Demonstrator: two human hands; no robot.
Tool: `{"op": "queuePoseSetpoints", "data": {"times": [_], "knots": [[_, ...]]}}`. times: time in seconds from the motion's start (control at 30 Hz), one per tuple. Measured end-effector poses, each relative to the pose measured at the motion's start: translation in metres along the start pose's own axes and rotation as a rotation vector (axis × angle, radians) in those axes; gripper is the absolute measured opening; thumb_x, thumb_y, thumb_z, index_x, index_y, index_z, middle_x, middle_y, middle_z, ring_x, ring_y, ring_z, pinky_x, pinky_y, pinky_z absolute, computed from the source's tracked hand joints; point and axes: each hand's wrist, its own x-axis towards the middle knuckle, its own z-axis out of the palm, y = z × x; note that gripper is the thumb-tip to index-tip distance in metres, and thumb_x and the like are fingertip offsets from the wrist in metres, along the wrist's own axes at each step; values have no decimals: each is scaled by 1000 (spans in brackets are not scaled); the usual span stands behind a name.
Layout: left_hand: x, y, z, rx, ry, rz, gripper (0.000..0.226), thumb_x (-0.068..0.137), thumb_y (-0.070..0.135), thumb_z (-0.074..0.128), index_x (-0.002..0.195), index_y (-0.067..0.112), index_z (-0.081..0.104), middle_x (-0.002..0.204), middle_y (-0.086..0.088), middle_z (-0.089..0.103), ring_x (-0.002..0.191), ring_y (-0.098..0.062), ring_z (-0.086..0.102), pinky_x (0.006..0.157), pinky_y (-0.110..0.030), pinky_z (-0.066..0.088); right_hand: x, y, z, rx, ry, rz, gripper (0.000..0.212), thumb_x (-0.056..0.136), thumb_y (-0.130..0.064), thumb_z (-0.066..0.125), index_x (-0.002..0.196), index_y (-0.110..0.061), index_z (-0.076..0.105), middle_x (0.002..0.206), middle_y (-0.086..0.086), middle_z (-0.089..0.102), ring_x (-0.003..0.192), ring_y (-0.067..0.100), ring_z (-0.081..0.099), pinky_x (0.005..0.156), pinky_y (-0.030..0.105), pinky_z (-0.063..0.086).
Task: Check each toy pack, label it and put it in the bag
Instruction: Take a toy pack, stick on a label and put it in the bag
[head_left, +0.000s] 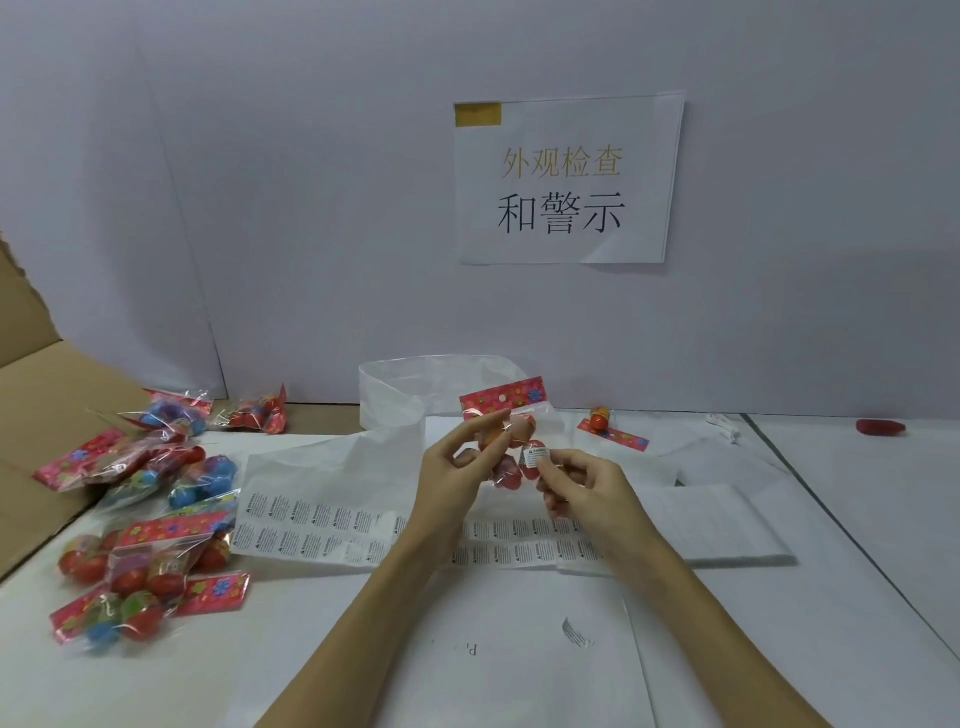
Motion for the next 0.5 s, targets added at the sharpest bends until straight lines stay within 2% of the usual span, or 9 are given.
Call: {"op": "queuePoseSetpoints", "data": {"times": [0.1, 0.17, 0.27, 0.37, 0.5], "knots": [[1, 2, 0, -23, 14, -39, 32, 93, 42, 73, 123, 32, 76, 113, -5, 78, 104, -29, 75, 87, -34, 61, 3, 1, -6, 20, -5, -4, 20, 98, -24, 71, 115, -15, 73, 75, -1, 69, 70, 15, 62, 71, 27, 55], [1, 4, 0, -65, 7, -93, 34, 95, 43, 68, 124, 26, 76, 117, -7, 77, 110, -31, 73, 87, -33, 60, 5, 3, -11, 64, -13, 13, 17, 98, -25, 72, 111, -16, 74, 73, 1, 66, 68, 16, 61, 69, 28, 55], [4, 1, -2, -70, -31, -103, 34, 102, 37, 61, 129, 21, 73, 124, -8, 75, 116, -30, 71, 90, -33, 59, 4, 2, -13, 86, -28, 83, 31, 93, -44, 75, 109, -18, 76, 73, 1, 64, 63, 14, 58, 62, 25, 52], [5, -2, -2, -55, -117, -75, 32, 108, 31, 52, 133, 25, 71, 133, -3, 71, 122, -25, 69, 91, -28, 58, 1, -2, -16, -5, -60, 113, 45, 87, -57, 76, 96, -12, 75, 72, 2, 63, 63, 16, 57, 60, 26, 49], [9, -9, 2, -43, -127, -50, 41, 103, 40, 51, 142, 33, 62, 144, 11, 63, 134, -16, 59, 91, -25, 58, -6, -27, -35, 104, 21, 144, 41, 89, -55, 76, 82, -14, 72, 71, 5, 62, 61, 17, 60, 57, 27, 52]]}}
